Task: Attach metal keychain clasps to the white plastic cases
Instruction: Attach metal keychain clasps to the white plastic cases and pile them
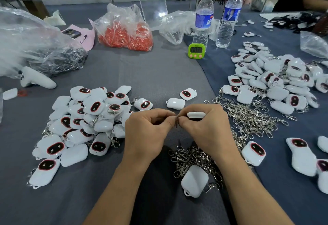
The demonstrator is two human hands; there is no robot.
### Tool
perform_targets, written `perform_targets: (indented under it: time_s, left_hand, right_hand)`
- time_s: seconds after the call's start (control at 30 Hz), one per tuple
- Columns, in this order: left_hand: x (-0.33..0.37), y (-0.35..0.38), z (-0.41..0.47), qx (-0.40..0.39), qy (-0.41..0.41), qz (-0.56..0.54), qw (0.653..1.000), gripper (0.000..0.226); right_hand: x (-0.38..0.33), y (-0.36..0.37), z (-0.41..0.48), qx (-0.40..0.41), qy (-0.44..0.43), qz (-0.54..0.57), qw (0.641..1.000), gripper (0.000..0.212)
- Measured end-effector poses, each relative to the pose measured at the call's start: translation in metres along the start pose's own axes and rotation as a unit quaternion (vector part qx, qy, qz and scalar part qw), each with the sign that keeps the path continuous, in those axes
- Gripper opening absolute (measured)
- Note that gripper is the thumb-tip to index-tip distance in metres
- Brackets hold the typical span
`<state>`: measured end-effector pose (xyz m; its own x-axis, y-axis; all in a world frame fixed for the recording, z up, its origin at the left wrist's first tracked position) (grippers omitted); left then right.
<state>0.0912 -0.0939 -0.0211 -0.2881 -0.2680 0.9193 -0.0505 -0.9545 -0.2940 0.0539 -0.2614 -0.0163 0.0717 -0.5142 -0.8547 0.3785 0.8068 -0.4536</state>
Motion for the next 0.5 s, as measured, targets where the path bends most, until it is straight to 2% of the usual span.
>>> perform_targets:
  time_s: [0.17, 0.5]
  left_hand:
    - [-0.003, 0.008, 0.000, -0.048, -0.014, -0.018, 0.999, 0.017]
    - [-0.004, 0.012, 0.000, -0.088, -0.003, -0.040, 0.995, 0.017]
  right_hand:
    - [0.005, 0.000, 0.004, 0.012, 0.015, 0.052, 0.998, 0.009]
    - [0.016, 0.011, 0.004, -0.073, 0.052, 0.113, 0.990, 0.010]
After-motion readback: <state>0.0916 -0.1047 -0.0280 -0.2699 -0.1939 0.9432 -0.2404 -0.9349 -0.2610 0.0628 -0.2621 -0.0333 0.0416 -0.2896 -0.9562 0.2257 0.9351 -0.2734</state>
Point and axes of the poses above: each hand's wrist, its own z-axis towards the middle knuckle, its own y-axis out of the palm, x = y × z, the point moved 9 cm from there along z, towards the middle knuckle
